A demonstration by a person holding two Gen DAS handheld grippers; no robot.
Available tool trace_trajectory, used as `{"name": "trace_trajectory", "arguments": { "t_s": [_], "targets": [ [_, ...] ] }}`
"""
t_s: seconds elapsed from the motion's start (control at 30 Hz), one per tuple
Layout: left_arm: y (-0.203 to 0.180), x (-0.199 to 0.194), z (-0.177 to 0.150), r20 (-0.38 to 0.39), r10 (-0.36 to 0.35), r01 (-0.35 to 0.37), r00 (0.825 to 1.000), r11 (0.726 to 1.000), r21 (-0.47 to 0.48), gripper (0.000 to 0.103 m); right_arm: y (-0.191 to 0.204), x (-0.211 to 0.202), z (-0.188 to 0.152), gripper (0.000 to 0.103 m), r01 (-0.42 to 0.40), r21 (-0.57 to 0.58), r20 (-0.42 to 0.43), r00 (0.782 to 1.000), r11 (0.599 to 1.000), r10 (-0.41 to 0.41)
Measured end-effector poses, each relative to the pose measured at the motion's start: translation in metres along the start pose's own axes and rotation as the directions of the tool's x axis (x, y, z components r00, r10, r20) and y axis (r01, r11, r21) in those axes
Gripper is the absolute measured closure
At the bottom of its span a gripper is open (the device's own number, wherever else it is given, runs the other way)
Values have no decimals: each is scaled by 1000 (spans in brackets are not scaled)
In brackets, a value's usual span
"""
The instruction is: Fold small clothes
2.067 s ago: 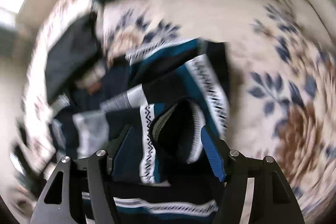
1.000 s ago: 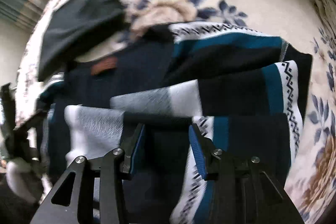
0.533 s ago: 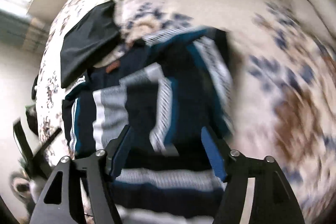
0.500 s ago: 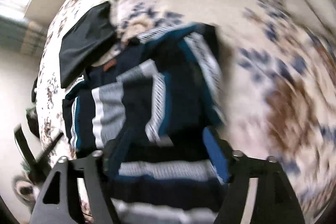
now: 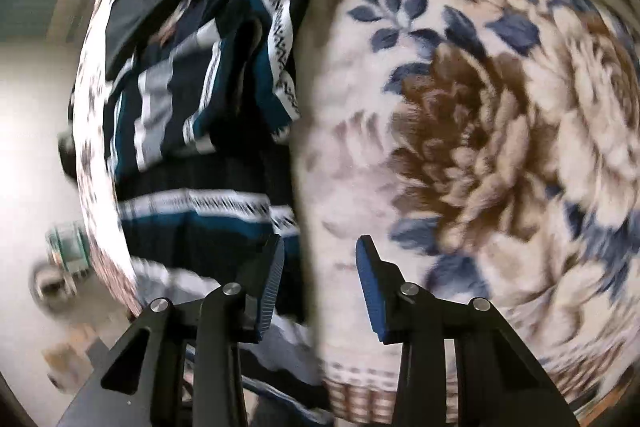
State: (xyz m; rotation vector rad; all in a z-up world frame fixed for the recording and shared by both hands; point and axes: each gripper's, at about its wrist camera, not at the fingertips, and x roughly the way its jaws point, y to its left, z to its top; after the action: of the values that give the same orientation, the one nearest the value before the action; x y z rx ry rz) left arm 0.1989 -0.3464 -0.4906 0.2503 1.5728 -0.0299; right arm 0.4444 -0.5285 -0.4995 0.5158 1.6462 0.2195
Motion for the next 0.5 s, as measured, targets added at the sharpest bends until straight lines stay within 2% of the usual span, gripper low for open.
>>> {"name": "trace_trajectory", "arguments": {
  "t_s": [0.07,0.1,0.13,0.17,0.2,0.23,0.27,0.3,0.33,0.37,0.43,0.47,0.5],
  "targets": [
    [-26,12,-13,-9,44,-44,999,998,33,3,-9,-2,0,54,11,-53,-26,1000,999,-12],
    [-32,18,-18,-23,71,-70,997,997,39,3,-14,-2,1,47,14,-62,-38,999,998,-16],
    [-33,23,-23,-44,92,-91,995,995,28,3,-22,-1,2,45,15,-65,-52,999,998,-18],
    [-26,24,-31,-70,97,-100,993,994,-32,3,-29,0,3,45,18,-63,-62,998,998,-22],
    [-14,22,-38,-80,69,-78,994,991,-111,3,-32,2,4,45,19,-60,-70,997,998,-23],
    [-1,19,-43,-84,34,-49,996,982,-183,3,-37,3,4,45,14,-54,-82,996,998,-18],
    [18,14,-50,-82,-9,-14,997,961,-277,3,-41,6,4,45,5,-47,-97,995,999,-9],
    [42,10,-59,-70,-50,20,996,924,-381,3,-43,10,3,45,0,-46,-109,994,999,-5],
    [67,8,-66,-60,-85,46,995,877,-479,3,-42,14,2,45,1,-51,-117,993,999,-7],
    [89,8,-70,-55,-96,50,994,835,-547,3,-41,17,-1,45,5,-68,-128,992,998,-14],
    [135,11,-74,-46,-90,38,995,759,-650,3,-36,24,-5,45,2,-88,-143,990,996,-15],
    [168,12,-75,-46,-59,10,997,707,-707,3,-33,27,-9,45,-5,-96,-156,988,995,-10],
    [190,12,-75,-29,-46,9,999,670,-743,3,-30,31,-13,45,-10,-100,-165,986,995,-7]
  ]
}}
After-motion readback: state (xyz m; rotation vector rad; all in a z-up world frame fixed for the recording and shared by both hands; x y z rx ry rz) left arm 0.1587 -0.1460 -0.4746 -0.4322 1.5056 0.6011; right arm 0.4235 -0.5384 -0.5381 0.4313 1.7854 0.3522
